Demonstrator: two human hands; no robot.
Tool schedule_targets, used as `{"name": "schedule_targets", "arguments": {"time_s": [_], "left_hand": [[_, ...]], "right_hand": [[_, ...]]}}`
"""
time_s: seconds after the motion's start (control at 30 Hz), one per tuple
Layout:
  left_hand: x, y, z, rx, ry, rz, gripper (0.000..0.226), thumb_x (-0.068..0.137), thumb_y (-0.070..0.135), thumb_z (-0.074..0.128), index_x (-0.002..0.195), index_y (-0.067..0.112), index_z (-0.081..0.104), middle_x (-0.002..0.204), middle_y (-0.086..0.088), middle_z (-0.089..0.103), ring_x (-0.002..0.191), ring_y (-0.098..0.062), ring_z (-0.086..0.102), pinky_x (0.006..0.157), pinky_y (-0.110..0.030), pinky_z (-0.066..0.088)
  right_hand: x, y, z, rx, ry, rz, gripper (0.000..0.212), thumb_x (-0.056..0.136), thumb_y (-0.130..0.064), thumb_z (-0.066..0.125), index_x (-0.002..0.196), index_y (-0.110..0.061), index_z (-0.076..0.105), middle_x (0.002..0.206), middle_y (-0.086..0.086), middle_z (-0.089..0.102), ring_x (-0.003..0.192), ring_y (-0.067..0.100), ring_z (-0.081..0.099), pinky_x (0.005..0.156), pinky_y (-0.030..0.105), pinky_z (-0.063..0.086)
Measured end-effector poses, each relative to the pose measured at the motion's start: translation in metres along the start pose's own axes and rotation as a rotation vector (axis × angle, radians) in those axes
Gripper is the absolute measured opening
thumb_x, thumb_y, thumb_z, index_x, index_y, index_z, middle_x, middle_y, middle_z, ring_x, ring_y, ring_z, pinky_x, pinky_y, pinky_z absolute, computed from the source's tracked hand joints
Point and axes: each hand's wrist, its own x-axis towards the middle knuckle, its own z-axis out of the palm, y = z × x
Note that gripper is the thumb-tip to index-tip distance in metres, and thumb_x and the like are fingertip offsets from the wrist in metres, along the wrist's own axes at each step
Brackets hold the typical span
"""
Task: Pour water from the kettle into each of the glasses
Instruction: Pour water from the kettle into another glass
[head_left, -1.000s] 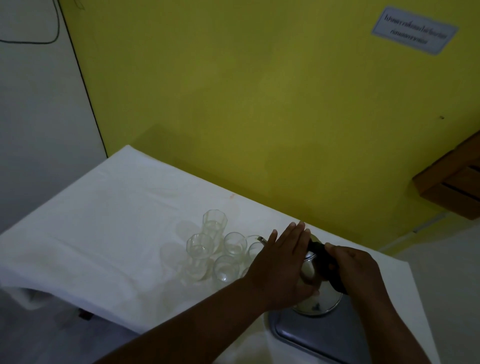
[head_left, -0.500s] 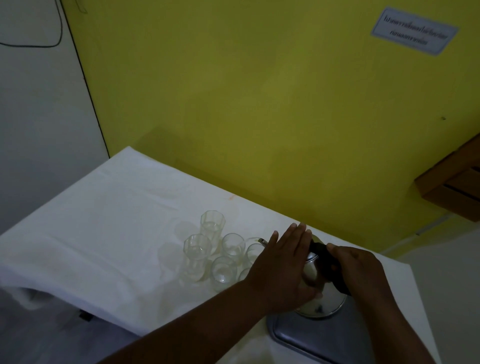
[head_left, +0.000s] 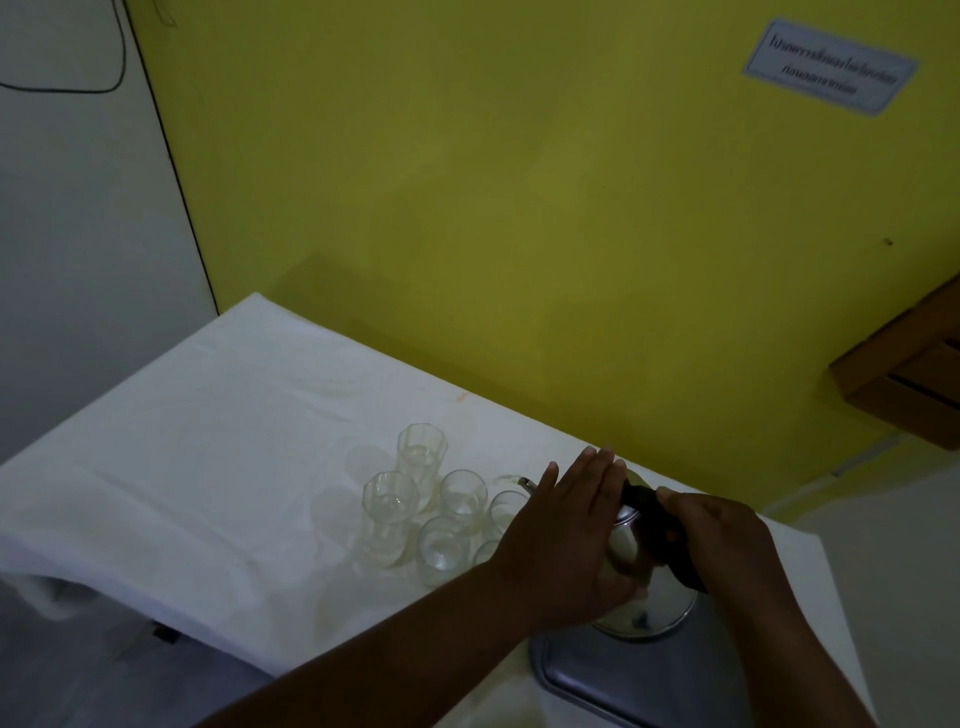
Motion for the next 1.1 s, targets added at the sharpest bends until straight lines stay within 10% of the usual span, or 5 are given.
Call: {"name": "schedule_targets", "arguments": {"time_s": [1.1], "left_hand": [[0.005, -0.001, -0.004, -0.004, -0.026, -0.016, 0.097, 0.081, 0.053, 0.058, 0.152, 0.0, 0.017, 0.161, -0.018, 0.01, 0.148, -0.029, 0.005, 0.118, -0.05, 0.009]], "right_hand": [[0.013, 0.001, 0.0, -0.054, -0.02, -0.03, 0.051, 0.086, -0.032, 0.062, 0.04, -0.016, 0.047, 0.038, -0.003, 0.045, 0.048, 0.019, 0.042, 0.055, 0.03, 0.029]]}}
